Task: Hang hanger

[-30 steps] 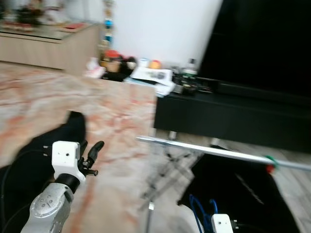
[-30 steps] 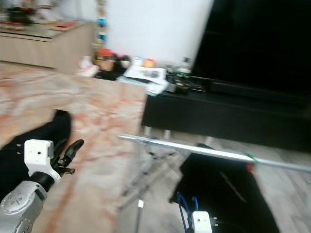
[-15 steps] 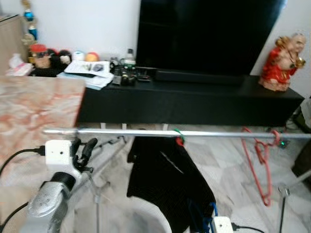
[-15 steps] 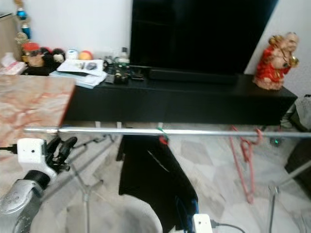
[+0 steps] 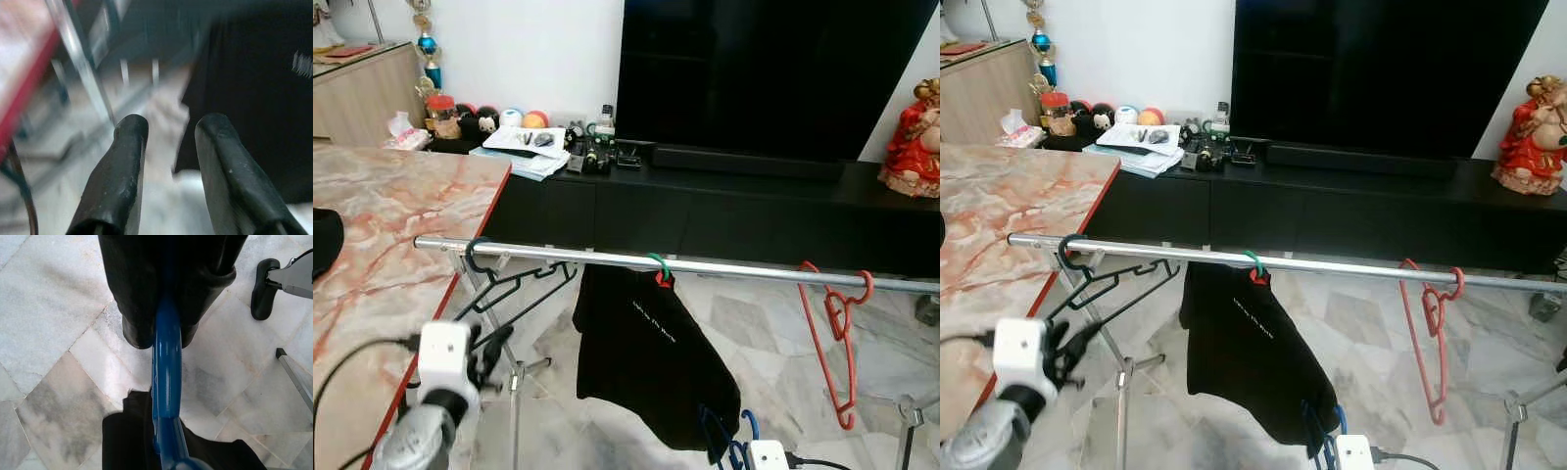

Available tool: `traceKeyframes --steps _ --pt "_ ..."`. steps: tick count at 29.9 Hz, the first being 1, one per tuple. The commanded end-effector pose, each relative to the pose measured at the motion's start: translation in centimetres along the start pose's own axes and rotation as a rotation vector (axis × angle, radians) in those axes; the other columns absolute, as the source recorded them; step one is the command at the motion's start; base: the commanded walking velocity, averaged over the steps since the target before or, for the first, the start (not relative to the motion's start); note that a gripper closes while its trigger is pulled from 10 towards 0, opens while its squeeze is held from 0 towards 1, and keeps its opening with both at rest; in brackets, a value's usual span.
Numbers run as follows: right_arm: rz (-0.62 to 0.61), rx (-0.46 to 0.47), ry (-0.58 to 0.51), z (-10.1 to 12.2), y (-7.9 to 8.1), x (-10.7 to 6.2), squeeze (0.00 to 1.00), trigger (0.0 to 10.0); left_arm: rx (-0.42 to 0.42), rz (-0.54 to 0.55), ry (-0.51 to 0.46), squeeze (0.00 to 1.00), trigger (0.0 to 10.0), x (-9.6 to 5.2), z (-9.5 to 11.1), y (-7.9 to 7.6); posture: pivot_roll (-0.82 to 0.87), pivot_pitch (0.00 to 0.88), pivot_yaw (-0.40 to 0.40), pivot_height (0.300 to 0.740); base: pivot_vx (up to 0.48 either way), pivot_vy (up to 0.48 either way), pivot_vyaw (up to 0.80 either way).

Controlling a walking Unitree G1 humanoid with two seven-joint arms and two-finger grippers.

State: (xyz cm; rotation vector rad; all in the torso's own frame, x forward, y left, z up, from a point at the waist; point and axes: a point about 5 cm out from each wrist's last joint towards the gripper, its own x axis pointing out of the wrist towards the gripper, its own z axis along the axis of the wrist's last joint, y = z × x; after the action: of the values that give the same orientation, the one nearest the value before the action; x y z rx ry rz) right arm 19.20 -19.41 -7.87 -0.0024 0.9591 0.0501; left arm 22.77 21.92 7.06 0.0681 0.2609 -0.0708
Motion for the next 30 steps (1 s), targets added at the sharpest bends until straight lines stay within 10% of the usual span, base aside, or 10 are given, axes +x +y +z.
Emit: traceKeyframes --steps 1,8,17,24,30 --pt "0.0 -0.003 -0.012 0.4 0.0 0.0 0.0 10.0 0.028 -0.042 0.071 0.0 10.0 0.1 -1.1 -0.4 0.21 0.002 -0.103 0.74 0.0 0.0 0.0" --pt "0.0 -0.011 -0.007 0.4 0.0 0.0 0.0 10.0 -0.025 -0.214 0.532 0.0 10.0 -0.4 -10.1 -2.9 0.21 0.005 -0.11 0.74 0.0 0.0 0.0" --pt "-0.002 -0.007 -0.01 0.4 0.0 0.1 0.0 10.0 -0.362 0.056 0.452 0.0 10.0 3.6 -9.1 -0.8 0.2 0.001 -0.104 0.74 0.0 0.0 0.0" --pt "-0.008 0.005 -0.015 0.4 0.1 0.1 0.0 10.0 -0.061 0.037 0.687 0.0 10.0 0.1 -14.3 -0.3 0.18 0.0 -0.096 0.74 0.0 0.0 0.0" --pt "-0.009 0.0 -0.011 0.3 0.0 0.0 0.0 10.0 -0.037 0.099 0.807 0.0 10.0 -3.5 -17.5 -0.3 0.17 0.0 -0.099 0.74 0.0 0.0 0.0"
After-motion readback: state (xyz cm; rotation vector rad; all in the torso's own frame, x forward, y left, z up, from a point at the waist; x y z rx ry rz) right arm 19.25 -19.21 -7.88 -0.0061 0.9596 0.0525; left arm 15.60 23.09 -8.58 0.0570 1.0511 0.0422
